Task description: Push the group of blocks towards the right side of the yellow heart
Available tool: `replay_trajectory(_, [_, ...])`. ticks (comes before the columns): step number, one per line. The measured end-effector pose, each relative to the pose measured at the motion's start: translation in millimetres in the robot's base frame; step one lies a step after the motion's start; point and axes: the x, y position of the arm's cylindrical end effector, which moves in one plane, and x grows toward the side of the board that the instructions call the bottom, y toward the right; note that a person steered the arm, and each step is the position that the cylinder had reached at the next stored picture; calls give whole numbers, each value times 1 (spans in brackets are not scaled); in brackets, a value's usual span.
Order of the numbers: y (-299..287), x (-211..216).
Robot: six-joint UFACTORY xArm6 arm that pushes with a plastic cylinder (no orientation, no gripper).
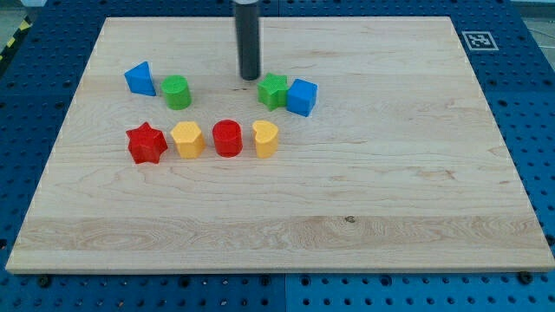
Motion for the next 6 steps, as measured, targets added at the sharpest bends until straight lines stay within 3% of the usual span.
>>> replay_trajectory(2, [-9, 8])
replay_trajectory(6, [126, 42])
